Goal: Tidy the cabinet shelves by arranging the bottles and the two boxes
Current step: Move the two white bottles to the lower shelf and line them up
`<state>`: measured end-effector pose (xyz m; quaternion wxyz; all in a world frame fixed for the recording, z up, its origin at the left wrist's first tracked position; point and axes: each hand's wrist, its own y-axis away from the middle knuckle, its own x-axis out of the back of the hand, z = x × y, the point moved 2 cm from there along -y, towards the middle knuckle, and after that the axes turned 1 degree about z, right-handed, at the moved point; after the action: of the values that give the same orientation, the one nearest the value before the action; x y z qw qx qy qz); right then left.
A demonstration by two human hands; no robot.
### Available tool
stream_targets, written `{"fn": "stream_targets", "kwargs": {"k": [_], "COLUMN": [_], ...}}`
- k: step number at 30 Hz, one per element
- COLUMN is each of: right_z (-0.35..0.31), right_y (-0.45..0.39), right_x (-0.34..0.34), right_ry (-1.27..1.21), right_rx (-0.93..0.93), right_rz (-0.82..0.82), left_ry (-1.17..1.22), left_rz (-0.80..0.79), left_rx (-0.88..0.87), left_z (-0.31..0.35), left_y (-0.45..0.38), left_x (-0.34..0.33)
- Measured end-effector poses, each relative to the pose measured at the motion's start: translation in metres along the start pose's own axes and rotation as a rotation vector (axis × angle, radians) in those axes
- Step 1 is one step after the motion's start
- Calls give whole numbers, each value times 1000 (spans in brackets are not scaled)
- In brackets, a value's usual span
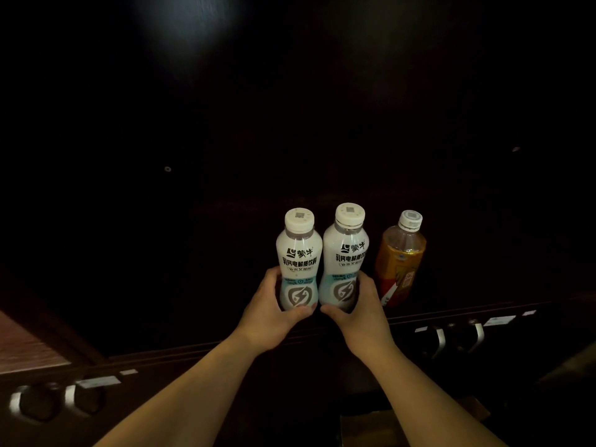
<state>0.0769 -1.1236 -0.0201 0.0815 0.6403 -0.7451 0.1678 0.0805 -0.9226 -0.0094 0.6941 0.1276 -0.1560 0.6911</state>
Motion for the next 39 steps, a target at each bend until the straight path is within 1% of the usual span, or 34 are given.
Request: {"fn": "stream_targets", "kwargs": {"k": [8, 12, 14, 16, 18, 19, 20, 21, 23, 26, 31, 39], "right_z": [-3, 0, 5, 8, 9, 11, 12, 12, 10, 12, 16, 11], "right_y": [7, 30, 47, 61, 59, 53, 44, 34, 14, -2, -9, -8], "right_x": [2, 9, 16, 31, 50, 60, 68, 74, 79, 77, 70, 62], "right_ry": [0, 42, 96, 153, 128, 106, 90, 73, 14, -17, 33, 66], "right_rx": [42, 33, 43, 52, 14, -6, -28, -53, -93, -112, -145, -145], "right_rz": [23, 52, 120, 251, 393, 438, 449, 418, 293, 141, 121, 86], "left_ry": [15, 17, 7, 2, 0, 0, 2, 3, 5, 6, 5, 6], "left_rz": [5, 16, 14, 4, -5, -10, -12, -11, -7, -4, 2, -3], "left_rx": [-5, -3, -3, -1, 4, 6, 5, 2, -2, -6, -4, 1], "left_z": [2, 1, 1, 2, 4, 4, 5, 5, 6, 6, 6, 5], "left_y": [2, 2, 3, 3, 3, 3, 3, 2, 2, 3, 3, 2], "left_x": [1, 1, 1, 0, 0, 0, 0, 0, 0, 0, 0, 0]}}
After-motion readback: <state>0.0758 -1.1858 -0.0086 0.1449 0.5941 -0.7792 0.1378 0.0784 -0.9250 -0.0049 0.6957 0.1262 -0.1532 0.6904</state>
